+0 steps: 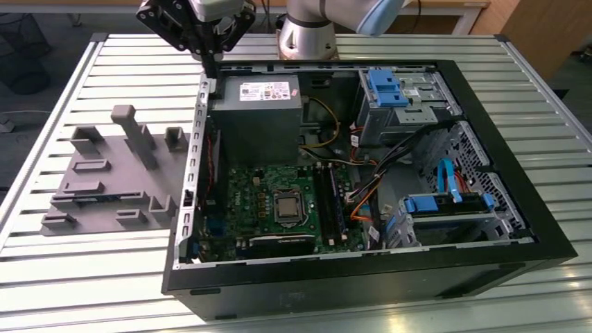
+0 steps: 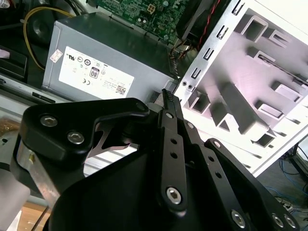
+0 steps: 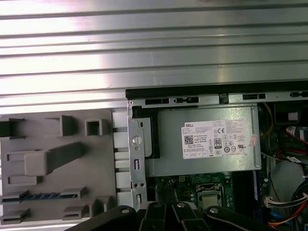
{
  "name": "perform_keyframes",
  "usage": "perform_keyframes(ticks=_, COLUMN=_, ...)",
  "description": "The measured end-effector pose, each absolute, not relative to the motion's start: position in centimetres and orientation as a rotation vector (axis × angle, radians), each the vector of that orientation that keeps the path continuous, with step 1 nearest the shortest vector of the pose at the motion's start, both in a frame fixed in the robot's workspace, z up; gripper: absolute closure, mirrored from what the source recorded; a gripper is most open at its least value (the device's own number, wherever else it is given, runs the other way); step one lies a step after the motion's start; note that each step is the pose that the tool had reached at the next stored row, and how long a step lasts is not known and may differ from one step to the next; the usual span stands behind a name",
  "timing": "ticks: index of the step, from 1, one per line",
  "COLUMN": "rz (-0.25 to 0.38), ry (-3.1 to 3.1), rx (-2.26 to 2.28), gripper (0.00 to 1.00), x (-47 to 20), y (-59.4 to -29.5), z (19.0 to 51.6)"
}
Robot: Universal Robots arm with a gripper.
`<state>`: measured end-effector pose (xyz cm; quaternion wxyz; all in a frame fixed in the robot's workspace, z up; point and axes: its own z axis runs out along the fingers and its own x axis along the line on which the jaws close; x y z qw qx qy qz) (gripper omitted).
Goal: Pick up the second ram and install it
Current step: 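Reach for the second ram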
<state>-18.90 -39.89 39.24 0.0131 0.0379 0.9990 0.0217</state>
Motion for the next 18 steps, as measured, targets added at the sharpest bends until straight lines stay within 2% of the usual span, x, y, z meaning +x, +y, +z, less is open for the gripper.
perform_keyframes(ticks=18, rz=0.068, ry=3.113, rx=0.118, gripper=0.89, x=-20.1, y=-39.9, z=39.2)
